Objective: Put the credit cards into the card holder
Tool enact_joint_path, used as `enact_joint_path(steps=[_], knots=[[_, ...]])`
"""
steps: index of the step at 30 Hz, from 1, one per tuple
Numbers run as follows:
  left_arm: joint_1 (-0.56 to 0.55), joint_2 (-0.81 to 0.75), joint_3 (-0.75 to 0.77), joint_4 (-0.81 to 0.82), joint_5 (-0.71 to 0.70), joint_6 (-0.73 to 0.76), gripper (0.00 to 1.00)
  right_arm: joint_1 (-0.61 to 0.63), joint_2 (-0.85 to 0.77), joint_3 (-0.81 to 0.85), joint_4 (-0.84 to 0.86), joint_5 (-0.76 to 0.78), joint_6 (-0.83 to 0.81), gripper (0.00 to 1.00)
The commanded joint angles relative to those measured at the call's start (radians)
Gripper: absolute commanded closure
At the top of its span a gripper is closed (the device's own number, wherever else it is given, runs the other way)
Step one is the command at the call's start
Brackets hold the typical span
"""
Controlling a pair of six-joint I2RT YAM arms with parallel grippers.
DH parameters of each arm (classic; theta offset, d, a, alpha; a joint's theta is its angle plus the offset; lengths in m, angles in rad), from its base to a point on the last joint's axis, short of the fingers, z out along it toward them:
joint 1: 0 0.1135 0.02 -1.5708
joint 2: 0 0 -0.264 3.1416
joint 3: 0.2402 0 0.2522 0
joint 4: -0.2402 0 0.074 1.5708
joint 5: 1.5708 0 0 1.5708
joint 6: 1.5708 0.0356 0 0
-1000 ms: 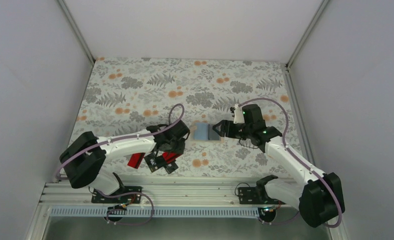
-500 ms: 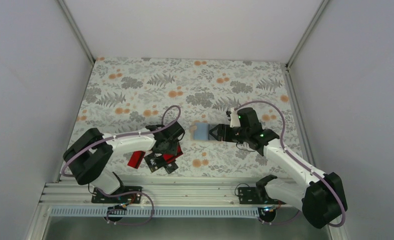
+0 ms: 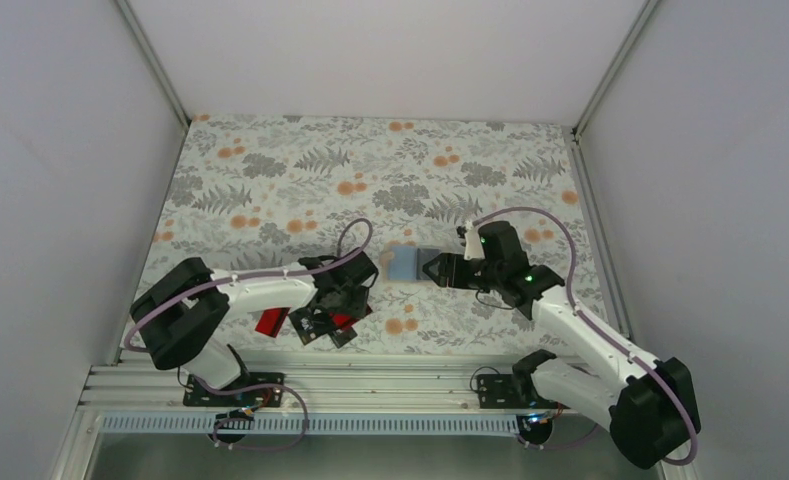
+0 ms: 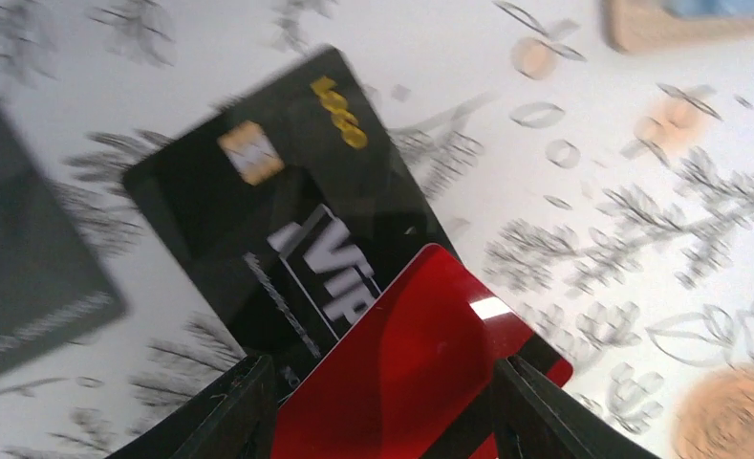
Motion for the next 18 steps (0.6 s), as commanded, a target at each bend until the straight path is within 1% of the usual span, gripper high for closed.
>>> enact_joint_path(steps=[1,9,18], knots=[[-0.07,0.046,-0.027,-0.002,0.099,-0.03,0.44,0.011,-0.033,-0.029,-0.014,0.011,0.017,0.36],[-0.15,0.085,0.004,0.039,0.137,-0.085,0.44,0.012,-0.057,-0.057,-0.049,-0.028,0.031,0.36],[-0.211,0.121,0.057,0.048,0.169,-0.094,0.44,0.018,-0.072,-0.104,-0.057,-0.048,0.052,0.36]])
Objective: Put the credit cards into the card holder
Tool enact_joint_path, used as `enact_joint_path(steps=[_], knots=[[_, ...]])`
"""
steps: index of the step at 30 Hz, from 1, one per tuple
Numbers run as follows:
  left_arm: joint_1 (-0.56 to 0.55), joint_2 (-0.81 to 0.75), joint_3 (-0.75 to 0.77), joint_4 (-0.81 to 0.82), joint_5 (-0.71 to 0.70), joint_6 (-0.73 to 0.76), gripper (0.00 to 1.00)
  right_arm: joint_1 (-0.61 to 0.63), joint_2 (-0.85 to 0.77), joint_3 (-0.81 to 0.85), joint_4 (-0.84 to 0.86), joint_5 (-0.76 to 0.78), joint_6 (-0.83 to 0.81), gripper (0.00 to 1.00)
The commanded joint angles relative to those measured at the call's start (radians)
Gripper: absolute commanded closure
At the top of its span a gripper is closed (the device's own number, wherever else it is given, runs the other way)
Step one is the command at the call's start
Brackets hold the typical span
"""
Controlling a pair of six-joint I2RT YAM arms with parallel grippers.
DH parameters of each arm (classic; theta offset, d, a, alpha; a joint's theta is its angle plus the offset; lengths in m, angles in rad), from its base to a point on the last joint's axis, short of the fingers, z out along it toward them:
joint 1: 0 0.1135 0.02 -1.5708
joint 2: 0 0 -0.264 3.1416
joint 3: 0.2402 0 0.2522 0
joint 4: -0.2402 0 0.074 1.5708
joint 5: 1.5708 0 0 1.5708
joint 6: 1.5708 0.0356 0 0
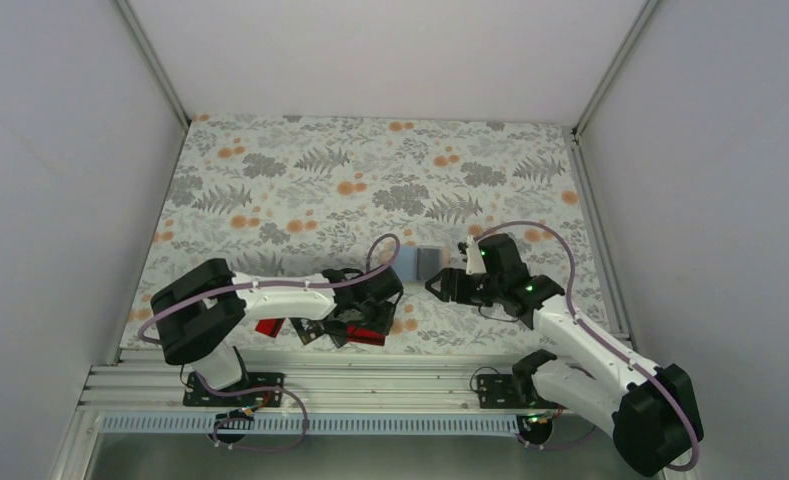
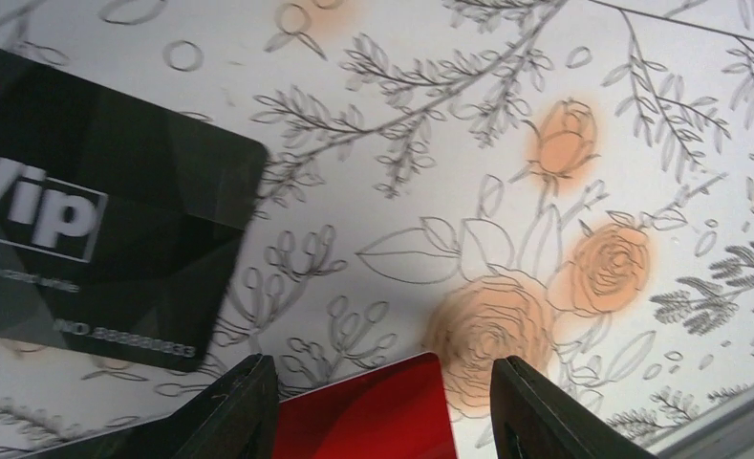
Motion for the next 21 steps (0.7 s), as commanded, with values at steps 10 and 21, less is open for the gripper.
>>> enact_joint_path(steps=[10,21], knots=[[-0.058,0.016,-0.029,-0.011,0.137,0.002,0.44,0.024,-0.019,-0.029,-0.023,-0.052,0.047,0.35],[-0.06,-0.134,0.078,-0.117,-0.029,0.005,0.44,0.106,-0.025,-0.101,0.089,-0.165,0.232,0.34]])
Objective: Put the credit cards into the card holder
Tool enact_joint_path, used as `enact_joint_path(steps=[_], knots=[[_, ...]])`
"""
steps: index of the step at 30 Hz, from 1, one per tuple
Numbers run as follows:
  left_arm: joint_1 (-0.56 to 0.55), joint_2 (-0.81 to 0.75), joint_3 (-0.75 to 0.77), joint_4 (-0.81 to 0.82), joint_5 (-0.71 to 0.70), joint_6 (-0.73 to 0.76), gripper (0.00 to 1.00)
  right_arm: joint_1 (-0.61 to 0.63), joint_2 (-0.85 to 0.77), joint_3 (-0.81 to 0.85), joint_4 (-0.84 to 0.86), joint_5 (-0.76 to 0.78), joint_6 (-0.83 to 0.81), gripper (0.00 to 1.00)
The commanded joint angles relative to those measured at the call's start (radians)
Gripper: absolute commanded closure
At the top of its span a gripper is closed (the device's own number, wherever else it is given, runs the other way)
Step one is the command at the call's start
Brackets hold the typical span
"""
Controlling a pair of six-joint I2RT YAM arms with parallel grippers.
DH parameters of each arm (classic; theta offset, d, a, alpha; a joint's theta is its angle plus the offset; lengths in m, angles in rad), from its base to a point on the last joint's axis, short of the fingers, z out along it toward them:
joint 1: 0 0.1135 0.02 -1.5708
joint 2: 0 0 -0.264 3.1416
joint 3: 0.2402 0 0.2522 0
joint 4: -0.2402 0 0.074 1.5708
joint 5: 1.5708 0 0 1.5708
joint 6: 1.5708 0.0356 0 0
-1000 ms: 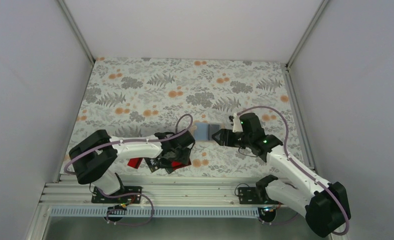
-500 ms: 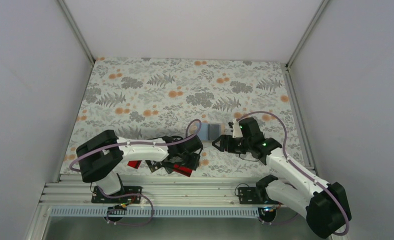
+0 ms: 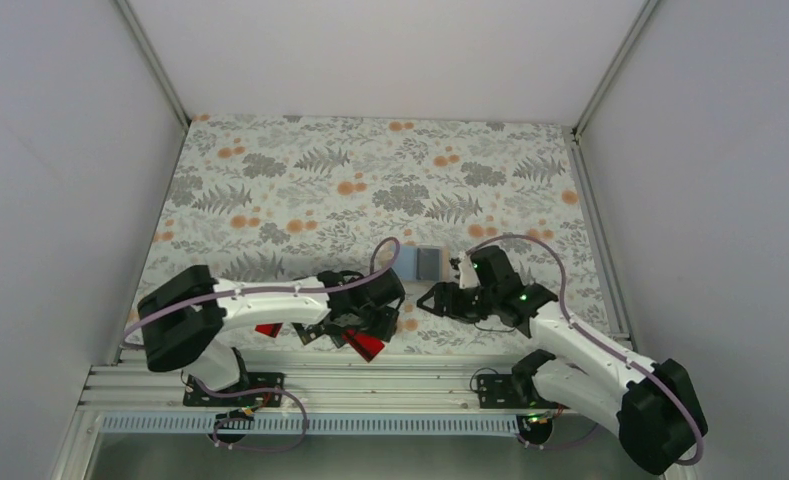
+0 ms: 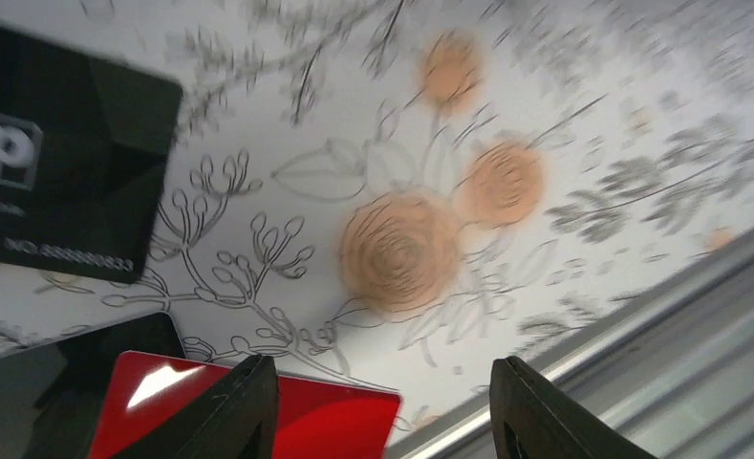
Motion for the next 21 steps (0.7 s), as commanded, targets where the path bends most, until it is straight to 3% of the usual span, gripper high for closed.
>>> enact_joint_path(steps=[1,10,16,21], knots=[[-0.003,-0.11,0.065,-0.064,-0.098,-0.002,0.44,0.065,-0.019,-0.047,0.091,-0.067,0.153,0.33],[0.081,-0.249,-0.084,-0.055,-0.122,0.028,0.46,0.356,0.036,-0.088,0.3,0.068,0.554,0.32],[0.133,-0.291,-0.157,-0.012,-0.082,0.089,0.53,0.596,0.204,-0.07,0.453,0.221,0.816,0.34],[0.167,-0.287,-0.187,0.033,-0.034,0.13,0.59,0.697,0.321,-0.036,0.517,0.283,0.925,0.37]])
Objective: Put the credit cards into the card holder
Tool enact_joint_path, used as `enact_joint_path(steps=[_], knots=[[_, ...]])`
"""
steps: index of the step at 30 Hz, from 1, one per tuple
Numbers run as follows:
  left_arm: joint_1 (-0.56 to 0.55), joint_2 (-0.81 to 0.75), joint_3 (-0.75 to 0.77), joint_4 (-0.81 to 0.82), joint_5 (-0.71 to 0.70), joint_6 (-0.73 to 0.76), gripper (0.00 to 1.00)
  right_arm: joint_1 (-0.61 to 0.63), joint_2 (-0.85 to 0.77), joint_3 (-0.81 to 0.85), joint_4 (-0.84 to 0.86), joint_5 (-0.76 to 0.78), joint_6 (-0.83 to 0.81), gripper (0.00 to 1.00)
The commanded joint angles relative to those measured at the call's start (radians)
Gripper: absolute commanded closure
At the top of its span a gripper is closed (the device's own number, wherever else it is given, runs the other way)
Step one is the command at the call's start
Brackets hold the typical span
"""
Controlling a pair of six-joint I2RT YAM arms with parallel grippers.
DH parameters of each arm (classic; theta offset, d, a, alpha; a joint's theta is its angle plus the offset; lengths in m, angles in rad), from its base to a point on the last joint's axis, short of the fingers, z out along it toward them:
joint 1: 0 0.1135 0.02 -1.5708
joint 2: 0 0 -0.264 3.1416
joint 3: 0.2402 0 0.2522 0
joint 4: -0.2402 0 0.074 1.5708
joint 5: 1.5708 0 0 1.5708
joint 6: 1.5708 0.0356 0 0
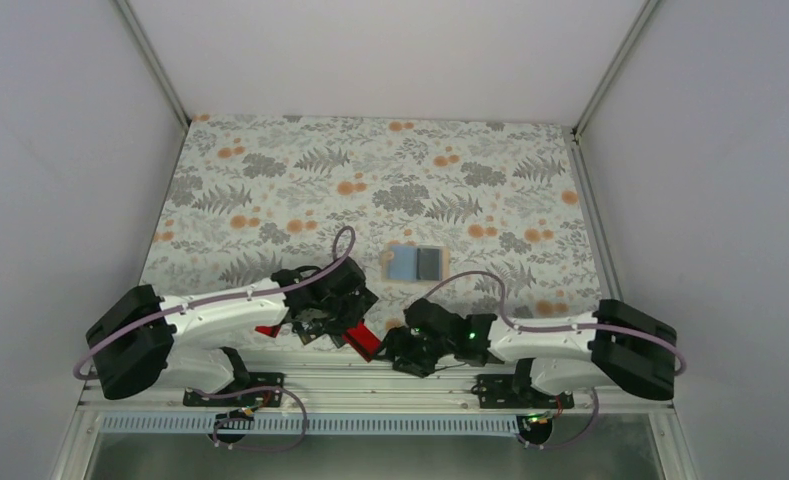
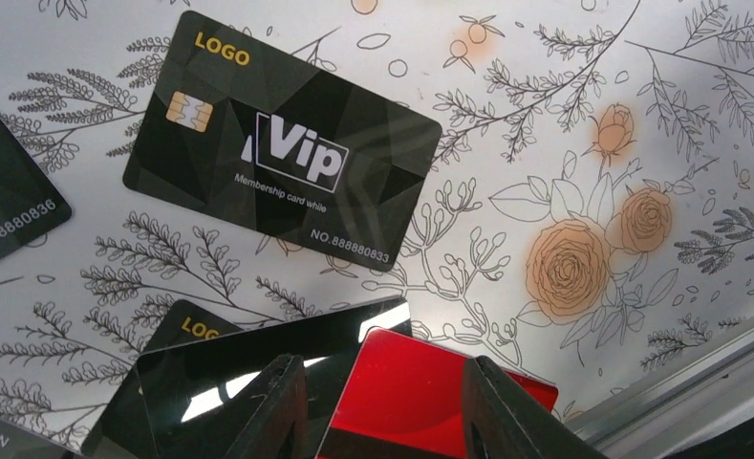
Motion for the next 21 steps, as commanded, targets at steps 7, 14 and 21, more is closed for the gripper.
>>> enact_joint_path(steps=[7,14,21], knots=[[0.038,0.002,-0.051,0.102,0.082,0.082,0.62,0.083,0.133,0.043,0.173,0.157,0.223,0.43],[0.045,0.021,-0.08,0.14,0.11,0.09,0.64,0.083,0.138,0.024,0.195,0.215,0.292,0.47],[0.05,0.035,-0.096,0.161,0.128,0.098,0.67,0.083,0.178,0.031,0.201,0.203,0.314,0.48]])
